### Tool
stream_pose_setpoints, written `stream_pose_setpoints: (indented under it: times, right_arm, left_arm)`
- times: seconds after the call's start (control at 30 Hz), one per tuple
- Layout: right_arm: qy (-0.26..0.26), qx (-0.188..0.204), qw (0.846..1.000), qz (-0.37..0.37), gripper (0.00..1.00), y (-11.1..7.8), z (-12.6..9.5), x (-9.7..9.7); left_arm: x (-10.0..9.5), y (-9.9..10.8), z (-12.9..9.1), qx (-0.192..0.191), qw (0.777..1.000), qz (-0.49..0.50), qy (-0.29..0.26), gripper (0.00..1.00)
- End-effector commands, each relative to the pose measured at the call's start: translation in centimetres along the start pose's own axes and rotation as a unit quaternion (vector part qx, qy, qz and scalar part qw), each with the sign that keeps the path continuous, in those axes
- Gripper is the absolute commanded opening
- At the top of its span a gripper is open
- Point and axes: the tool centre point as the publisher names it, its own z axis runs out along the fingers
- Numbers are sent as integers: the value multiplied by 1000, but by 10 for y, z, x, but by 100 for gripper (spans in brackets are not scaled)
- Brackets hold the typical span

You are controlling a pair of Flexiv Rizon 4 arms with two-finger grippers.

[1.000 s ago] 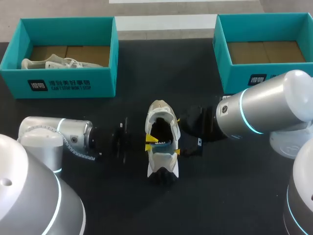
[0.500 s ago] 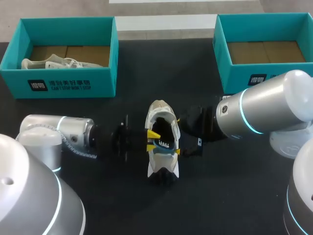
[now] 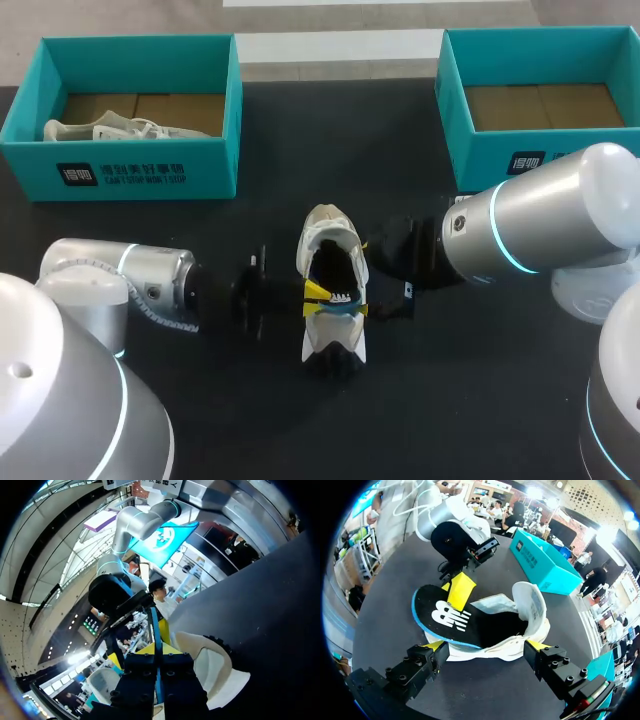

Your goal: Take the shoe out of the shoebox, open the shoe tongue, remove and reinsert the insole, then place the shoe into the shoebox

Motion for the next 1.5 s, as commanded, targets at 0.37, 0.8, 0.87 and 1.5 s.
stream_pose_setpoints:
  times: [0.37, 0.8, 0.87, 1.5]
  right_arm:
    - [-4, 0, 1000, 1, 100, 0, 1, 3]
    - [-4, 0, 1000, 1, 100, 0, 1, 3]
    - [-4, 0, 1000, 1, 100, 0, 1, 3]
    - [-4, 0, 1000, 1, 100, 0, 1, 3]
  left_arm:
    - [-5, 38, -3, -29, 999, 27, 26, 0]
    - [-12, 7, -9, -13, 999, 29, -3, 47]
    - [-12, 5, -8, -11, 999, 30, -5, 45]
    - [2, 19, -5, -8, 1000, 16, 12, 0]
